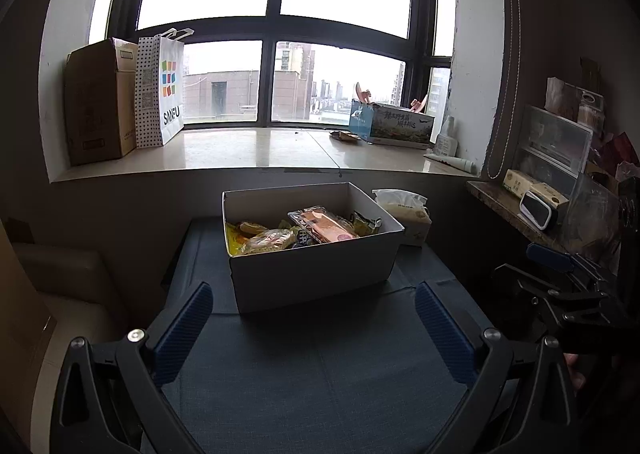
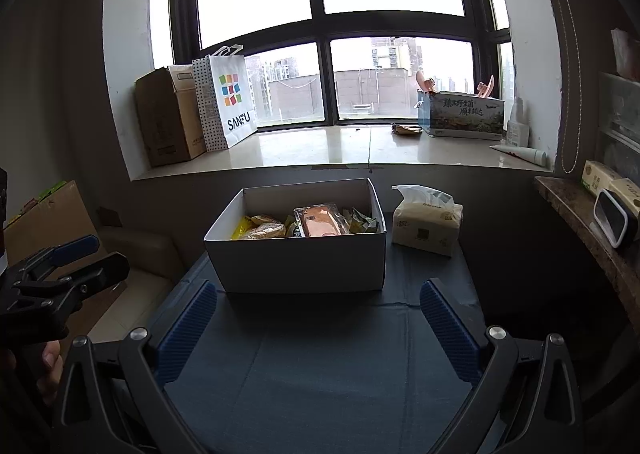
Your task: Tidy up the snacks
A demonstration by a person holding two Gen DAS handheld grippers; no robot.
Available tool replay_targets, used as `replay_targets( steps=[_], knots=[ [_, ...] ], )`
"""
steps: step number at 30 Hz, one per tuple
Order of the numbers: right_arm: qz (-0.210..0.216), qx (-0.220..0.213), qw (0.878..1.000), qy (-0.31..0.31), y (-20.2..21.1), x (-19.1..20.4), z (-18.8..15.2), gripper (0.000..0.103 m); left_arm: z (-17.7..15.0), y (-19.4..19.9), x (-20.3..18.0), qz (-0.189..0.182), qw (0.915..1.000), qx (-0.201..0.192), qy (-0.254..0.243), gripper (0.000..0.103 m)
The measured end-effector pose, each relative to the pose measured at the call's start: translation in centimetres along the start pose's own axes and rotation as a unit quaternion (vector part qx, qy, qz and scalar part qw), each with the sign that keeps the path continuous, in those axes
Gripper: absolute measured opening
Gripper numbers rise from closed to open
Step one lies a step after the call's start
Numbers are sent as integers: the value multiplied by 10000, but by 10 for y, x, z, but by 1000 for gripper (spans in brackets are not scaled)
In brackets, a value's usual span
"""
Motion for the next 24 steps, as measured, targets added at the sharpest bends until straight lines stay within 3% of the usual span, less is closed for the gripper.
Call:
replay_targets(
  steps=[24],
  knots=[
    [-7, 13, 10000, -14, -1, 0, -2, 103, -1, -1, 2, 11, 10000, 42, -6, 103]
  ],
)
Point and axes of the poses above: each gripper's, at about its wrist camera, not at the fingertips, and y roughly against the way its jaws point, x to its left, z to its top, the point moved 5 cm from there along -y, roughly the way its jaws point, and after that the axes turned 11 degrees about y, right-handed, at the moved point
